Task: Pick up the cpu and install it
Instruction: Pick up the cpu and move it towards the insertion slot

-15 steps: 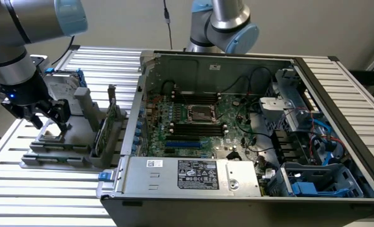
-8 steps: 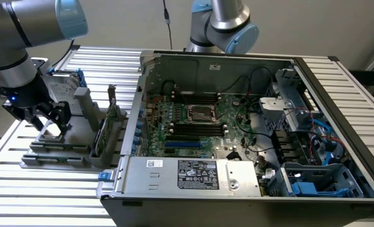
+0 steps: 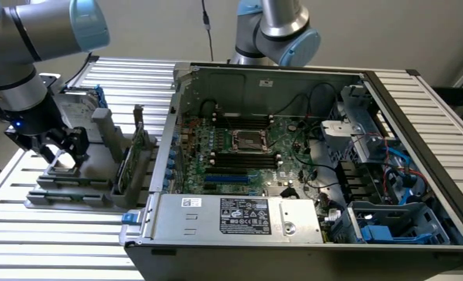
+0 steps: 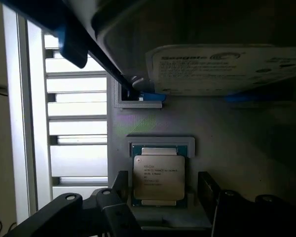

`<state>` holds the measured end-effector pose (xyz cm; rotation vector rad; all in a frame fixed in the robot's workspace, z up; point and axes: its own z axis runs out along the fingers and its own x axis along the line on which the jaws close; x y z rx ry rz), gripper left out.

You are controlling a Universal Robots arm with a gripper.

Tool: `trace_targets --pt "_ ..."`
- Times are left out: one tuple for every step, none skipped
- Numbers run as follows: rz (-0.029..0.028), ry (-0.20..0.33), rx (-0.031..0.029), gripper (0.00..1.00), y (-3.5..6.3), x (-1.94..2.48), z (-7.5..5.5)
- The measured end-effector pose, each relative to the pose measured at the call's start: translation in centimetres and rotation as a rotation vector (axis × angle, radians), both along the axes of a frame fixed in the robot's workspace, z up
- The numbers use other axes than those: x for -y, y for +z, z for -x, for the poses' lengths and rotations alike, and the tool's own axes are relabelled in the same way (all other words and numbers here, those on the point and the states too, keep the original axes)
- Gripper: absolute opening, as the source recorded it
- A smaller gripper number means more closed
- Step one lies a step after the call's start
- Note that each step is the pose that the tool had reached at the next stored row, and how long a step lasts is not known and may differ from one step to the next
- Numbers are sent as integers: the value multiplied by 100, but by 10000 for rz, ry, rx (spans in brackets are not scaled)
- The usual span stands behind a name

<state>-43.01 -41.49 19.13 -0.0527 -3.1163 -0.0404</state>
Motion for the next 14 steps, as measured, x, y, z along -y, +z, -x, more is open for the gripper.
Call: trace_targets --pt "-14 -1 0 67 -7 -1 0" --pt "-25 -1 -1 67 -13 -1 0" --pt "-35 -1 -4 67 -21 -1 0" --pt "-46 -1 -12 67 -27 0 0" --pt "-57 -2 -23 67 -33 0 0" --pt "-66 -7 -38 67 -37 -1 0" --pt "-75 -12 -50 67 -41 -1 0" --pt "-81 -24 -66 67 -44 -1 0" --pt "-87 -40 -82 67 -46 0 0" --pt "-94 -63 -91 67 -50 0 0" --pt "-100 -92 -98 67 -54 0 0" --pt "-104 -120 -105 67 -56 0 0" --pt "-105 -144 -107 67 -58 0 0" --pt "-107 -165 -106 67 -61 0 0"
